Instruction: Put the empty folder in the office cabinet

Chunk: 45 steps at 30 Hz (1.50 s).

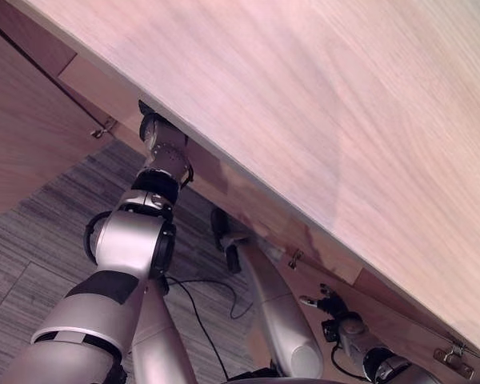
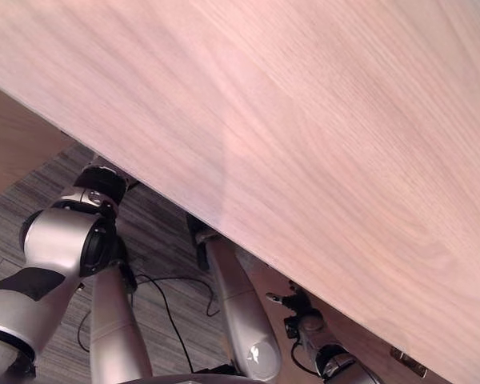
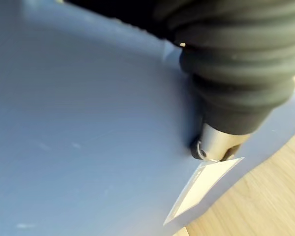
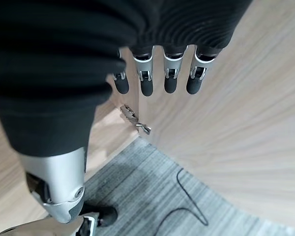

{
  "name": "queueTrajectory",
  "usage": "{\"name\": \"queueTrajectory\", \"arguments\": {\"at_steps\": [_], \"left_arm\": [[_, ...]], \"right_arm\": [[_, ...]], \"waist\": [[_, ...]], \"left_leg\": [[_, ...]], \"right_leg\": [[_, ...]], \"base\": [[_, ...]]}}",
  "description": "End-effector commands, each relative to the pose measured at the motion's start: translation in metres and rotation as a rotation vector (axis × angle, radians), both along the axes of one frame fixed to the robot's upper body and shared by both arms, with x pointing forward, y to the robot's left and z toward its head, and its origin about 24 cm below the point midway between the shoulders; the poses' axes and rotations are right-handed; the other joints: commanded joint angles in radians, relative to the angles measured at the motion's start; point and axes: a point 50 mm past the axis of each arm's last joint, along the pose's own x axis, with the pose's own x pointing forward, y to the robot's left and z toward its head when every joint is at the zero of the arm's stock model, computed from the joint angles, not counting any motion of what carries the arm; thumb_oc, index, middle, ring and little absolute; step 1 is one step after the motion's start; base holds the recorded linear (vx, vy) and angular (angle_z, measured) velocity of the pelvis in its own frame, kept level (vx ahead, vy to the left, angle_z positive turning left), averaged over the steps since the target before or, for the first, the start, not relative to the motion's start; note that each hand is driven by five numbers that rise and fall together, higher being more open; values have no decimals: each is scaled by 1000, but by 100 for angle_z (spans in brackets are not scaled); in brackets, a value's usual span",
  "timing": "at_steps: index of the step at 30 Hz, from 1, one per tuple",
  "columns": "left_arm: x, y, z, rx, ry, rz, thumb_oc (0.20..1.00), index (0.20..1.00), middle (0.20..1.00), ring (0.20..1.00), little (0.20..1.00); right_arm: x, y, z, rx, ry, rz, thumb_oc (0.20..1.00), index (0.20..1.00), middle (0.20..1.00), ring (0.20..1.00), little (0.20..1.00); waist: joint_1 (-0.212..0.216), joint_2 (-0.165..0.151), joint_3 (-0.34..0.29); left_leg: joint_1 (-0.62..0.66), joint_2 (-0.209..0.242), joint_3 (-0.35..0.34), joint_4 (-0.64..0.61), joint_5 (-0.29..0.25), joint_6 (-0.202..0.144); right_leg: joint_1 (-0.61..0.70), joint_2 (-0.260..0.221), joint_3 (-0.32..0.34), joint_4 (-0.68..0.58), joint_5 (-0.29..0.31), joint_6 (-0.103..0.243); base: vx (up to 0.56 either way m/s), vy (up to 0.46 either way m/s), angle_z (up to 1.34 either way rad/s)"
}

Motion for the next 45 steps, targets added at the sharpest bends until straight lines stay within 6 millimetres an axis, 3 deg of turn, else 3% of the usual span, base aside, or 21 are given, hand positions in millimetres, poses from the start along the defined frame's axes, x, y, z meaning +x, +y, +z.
{"name": "queueTrajectory", "arguments": {"at_steps": [1, 4, 5, 6, 24, 32, 38, 45], "left_arm": [[-8, 50, 32, -29, -100, 157, 200, 200, 200, 200, 200], [-7, 49, 29, -23, -85, 147, 200, 200, 200, 200, 200], [-7, 49, 28, -23, -80, 145, 316, 316, 316, 316, 316], [-7, 47, 27, -15, -74, 139, 1000, 1000, 1000, 1000, 1000], [-5, 46, 11, 22, 10, 136, 1000, 1000, 1000, 1000, 1000], [-5, 42, -6, 34, 73, 136, 1000, 1000, 1000, 1000, 1000], [-7, 42, -32, 55, 158, 137, 1000, 1000, 1000, 1000, 1000], [-11, 51, -44, 11, 187, 161, 1000, 1000, 1000, 1000, 1000]], "right_arm": [[-25, -11, -10, -3, 52, -73, 1000, 1000, 1000, 1000, 1000], [-27, -13, -10, -11, 57, -74, 1000, 1000, 1000, 1000, 1000], [-26, -14, -10, -13, 55, -75, 1000, 1000, 1000, 1000, 1000], [-27, -15, -10, -14, 57, -78, 1000, 1000, 1000, 1000, 1000], [-34, -25, -12, -43, 86, -102, 1000, 1000, 1000, 1000, 1000], [-32, -28, -10, -74, 84, -64, 1000, 1000, 1000, 1000, 1000], [-37, -33, -11, -107, 111, -64, 1000, 1000, 1000, 1000, 1000], [-30, -30, -8, -100, 85, -56, 1000, 1000, 1000, 1000, 1000]], "waist": [[-14, 18, -57], [-15, 22, -63], [-15, 24, -64], [-15, 26, -67], [-7, 37, -88], [-4, 40, -104], [7, 33, -112], [14, 23, -100]], "left_leg": [[3, 46, -33, 73, -95, 36], [-11, 43, -35, 83, -100, 39], [-13, 42, -36, 85, -100, 39], [-15, 41, -38, 85, -100, 40], [-19, 35, -46, 87, -96, 42], [89, 24, -9, -96, -36, 21], [214, 10, 2, -249, 25, 2], [273, 12, -2, -307, 54, 2]], "right_leg": [[44, -74, 20, 160, -261, 95], [35, -75, 17, 164, -262, 93], [31, -75, 17, 167, -262, 92], [29, -75, 17, 168, -263, 92], [37, -81, 4, 177, -274, 84], [125, -89, 17, 38, -218, 100], [251, -87, 22, -103, -169, 115], [310, -82, 28, -165, -147, 123]], "base": [[0, 0, 0], [0, 0, 0], [0, 0, 0], [0, 0, 0], [-4, 1, 1], [2, 4, 3], [16, -6, 5], [5, -12, 1]]}}
